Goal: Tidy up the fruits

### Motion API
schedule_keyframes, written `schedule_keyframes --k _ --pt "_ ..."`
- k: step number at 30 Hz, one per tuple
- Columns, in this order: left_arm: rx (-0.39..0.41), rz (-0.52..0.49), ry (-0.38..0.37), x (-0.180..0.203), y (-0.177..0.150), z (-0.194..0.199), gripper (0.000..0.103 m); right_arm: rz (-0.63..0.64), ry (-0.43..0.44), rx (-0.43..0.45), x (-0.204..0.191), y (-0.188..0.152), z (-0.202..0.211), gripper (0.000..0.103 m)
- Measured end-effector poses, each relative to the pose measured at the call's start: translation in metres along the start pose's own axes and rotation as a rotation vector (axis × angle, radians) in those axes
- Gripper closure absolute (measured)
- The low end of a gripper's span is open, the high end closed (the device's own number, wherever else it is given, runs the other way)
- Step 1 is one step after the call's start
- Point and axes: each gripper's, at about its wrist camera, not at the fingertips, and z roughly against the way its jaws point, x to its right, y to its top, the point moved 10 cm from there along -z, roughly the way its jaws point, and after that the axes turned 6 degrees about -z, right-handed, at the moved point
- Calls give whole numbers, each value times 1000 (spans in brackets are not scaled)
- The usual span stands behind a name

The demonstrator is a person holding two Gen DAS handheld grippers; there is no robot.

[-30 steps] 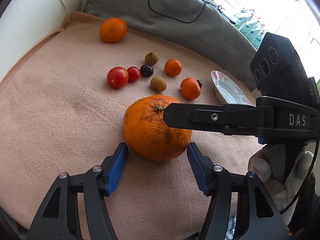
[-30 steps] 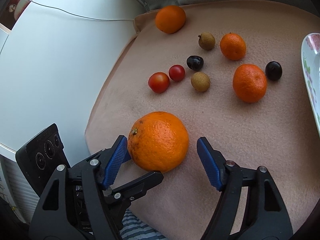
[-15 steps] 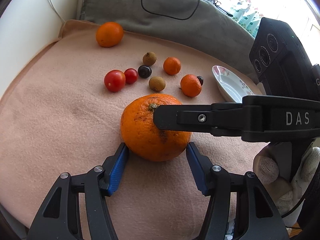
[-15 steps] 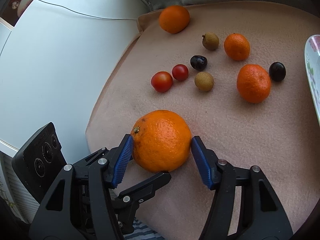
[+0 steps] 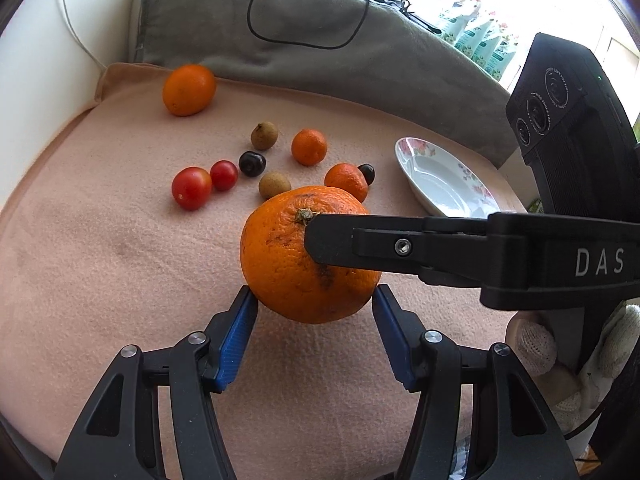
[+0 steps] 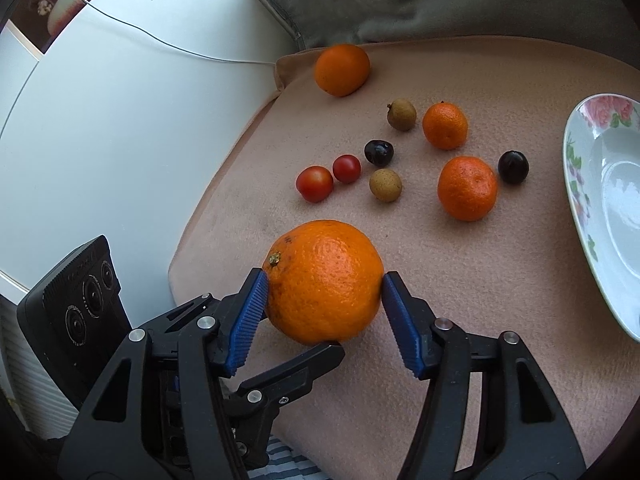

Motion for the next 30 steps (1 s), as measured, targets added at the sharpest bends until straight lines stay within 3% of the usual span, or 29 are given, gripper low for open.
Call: schedule_keyframes --k 20,30 --pt "-6 -162 -142 110 40 -38 44 -115 -105 162 80 10 101 41" --pt "-33 -201 -167 135 51 -60 44 -210 -89 202 120 19 118 41"
